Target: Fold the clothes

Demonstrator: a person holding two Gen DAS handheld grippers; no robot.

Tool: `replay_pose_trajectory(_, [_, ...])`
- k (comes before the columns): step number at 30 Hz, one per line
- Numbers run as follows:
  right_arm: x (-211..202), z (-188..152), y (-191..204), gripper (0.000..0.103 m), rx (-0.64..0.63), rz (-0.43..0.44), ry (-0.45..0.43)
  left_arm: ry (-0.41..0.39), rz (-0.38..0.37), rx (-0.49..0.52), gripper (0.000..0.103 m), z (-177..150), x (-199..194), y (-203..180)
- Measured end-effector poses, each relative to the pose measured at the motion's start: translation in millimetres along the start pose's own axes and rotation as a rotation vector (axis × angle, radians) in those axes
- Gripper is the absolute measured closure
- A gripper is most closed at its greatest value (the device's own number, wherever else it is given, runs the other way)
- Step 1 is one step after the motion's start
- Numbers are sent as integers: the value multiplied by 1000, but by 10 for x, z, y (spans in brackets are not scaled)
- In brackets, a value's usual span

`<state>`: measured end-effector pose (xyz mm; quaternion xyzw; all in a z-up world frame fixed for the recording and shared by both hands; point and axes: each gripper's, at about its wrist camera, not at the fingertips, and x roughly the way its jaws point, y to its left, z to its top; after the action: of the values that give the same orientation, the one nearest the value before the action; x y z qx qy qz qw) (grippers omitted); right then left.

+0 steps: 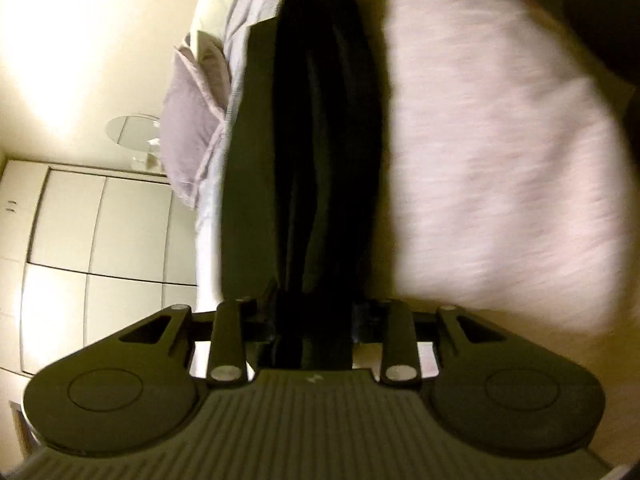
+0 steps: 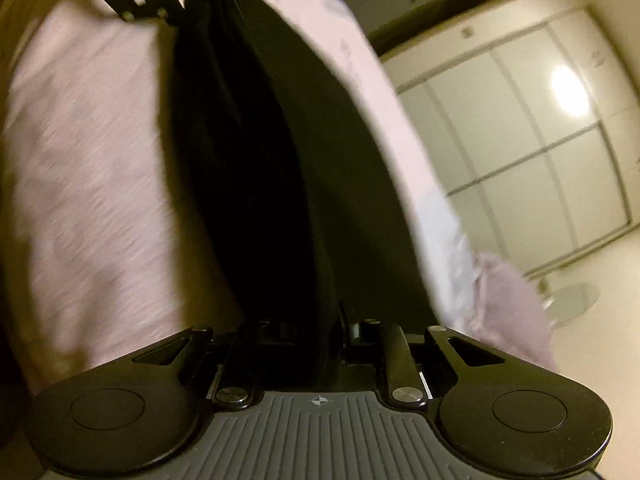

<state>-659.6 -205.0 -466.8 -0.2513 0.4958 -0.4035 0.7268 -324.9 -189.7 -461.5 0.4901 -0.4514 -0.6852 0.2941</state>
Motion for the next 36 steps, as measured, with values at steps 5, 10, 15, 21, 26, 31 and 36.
replay_pose_trajectory(5, [-201,-313,204,83,86,-4,72,-6,-37,-92,65,20,1,76])
replay_pose_trajectory(10, [-401,-307,261,79,145,-27,159,-24,-97,-178,61,-203,-191,273])
replay_pose_trajectory(15, [-816,-160,218,77,261,-52,97,-23,-104,-325,63,-297,-604,453])
replay_pose_trajectory(21, [-850,330,91,46,357,-54,-29,-61,-26,-439,62,-220,-683,749])
replay_pose_trajectory(26, [-501,614,26,46,338,6,-52,-92,-29,-347,61,48,-432,706])
replay_pose_trajectory(31, [-253,497,-148,97,358,58,11,-70,-73,-313,83,106,-134,699])
replay_pose_trajectory(36, [-372,292,-585,99,505,7,12,-73,-113,-365,95,79,-68,802])
